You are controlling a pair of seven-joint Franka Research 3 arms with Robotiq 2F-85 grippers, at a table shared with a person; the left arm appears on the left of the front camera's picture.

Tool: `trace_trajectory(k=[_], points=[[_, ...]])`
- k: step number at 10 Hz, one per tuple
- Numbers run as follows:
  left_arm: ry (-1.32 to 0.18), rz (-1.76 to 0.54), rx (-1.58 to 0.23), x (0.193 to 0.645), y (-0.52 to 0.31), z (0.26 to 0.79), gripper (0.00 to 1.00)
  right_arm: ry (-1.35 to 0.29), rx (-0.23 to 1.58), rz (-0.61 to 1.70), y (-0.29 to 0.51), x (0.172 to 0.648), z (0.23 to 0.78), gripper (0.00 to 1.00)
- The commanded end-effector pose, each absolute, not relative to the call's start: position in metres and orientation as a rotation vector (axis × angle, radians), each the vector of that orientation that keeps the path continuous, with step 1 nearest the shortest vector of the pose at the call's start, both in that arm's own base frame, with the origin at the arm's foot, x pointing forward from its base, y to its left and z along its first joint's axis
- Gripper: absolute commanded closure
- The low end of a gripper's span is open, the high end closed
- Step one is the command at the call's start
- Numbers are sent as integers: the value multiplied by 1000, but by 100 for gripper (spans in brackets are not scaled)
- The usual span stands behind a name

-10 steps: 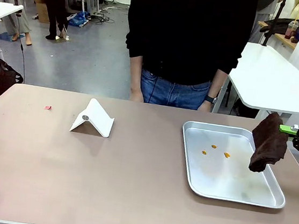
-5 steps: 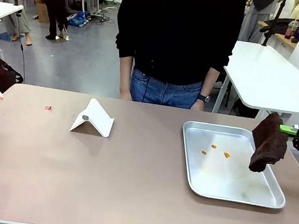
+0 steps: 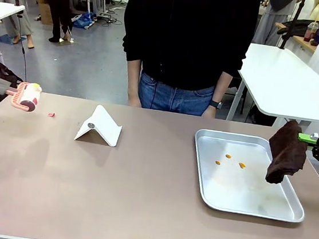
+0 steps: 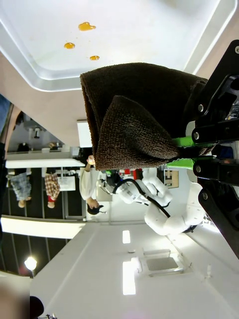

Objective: Clean the surface of the table.
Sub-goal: If a person points to the right, clean the right side of the table with your right hand, and if they point to the left, clean the left side with your left hand.

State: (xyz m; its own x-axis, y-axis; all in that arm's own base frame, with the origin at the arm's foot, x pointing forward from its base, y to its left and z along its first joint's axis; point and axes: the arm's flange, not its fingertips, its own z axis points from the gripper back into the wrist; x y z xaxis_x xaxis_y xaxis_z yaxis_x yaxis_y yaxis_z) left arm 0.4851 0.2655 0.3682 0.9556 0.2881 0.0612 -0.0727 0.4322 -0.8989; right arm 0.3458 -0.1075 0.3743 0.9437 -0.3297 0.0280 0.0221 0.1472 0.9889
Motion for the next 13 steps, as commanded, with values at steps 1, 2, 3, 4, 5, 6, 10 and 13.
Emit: trace_trajectory(k=[1, 2, 3, 4, 5, 6, 10, 13], points=[[-193, 225, -1044, 503, 271, 355, 78, -252, 1408, -267, -106, 345, 381, 100], [-180, 242, -1028, 514, 271, 346, 78, -252, 1408, -267, -106, 345, 381, 100], [-165, 261, -1013, 521, 271, 337, 78, -252, 1408, -267, -106, 345, 381, 100], [-180, 280, -985, 526, 271, 327, 78, -252, 1408, -267, -106, 345, 381, 100], [-190, 302, -965, 530, 272, 320, 78, -252, 1408, -267, -106, 345, 381, 100], [-176, 318, -960, 533, 274, 315, 78, -252, 1408, -267, -106, 345, 381, 100], [-131, 327, -926, 540, 269, 302, 78, -252, 1408, -267, -106, 345, 381, 100], [-117, 288, -890, 542, 246, 294, 78, -252, 1408, -267, -106, 345, 381, 100]])
